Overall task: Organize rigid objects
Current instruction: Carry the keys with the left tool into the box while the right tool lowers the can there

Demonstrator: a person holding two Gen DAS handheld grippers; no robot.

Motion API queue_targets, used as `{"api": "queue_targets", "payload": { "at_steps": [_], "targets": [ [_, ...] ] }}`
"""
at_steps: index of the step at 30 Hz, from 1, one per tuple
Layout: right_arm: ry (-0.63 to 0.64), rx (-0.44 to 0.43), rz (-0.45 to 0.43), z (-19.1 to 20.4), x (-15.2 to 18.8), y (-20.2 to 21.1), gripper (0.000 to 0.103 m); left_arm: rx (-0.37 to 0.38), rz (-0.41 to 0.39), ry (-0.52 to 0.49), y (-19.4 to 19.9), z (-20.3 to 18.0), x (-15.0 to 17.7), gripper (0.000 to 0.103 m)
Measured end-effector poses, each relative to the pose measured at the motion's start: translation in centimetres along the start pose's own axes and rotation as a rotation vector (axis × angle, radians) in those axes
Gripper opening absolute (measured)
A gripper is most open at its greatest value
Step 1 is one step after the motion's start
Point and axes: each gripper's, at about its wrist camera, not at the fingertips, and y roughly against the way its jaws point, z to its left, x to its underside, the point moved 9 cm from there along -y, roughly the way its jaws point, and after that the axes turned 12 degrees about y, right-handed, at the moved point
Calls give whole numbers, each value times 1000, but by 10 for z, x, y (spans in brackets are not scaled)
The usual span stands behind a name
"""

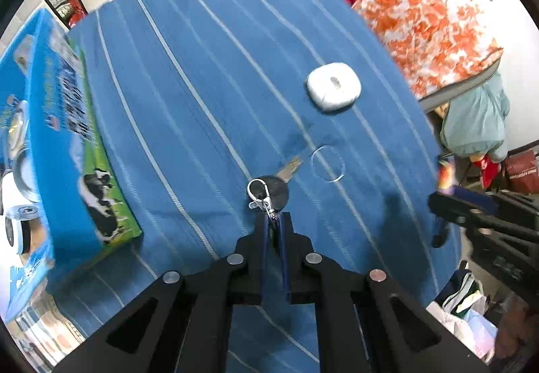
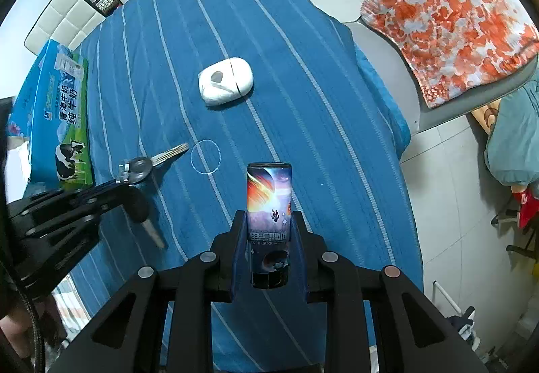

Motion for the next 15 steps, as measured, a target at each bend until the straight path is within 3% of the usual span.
{"api": "queue_targets", "payload": {
  "at_steps": [7, 15],
  "targets": [
    [4, -9, -20, 3, -5, 10, 27, 42, -79, 9, 40, -2, -6, 4],
    [42, -31, -79, 22, -20, 44, 27, 92, -221, 43, 102, 1, -23, 5]
  ]
}}
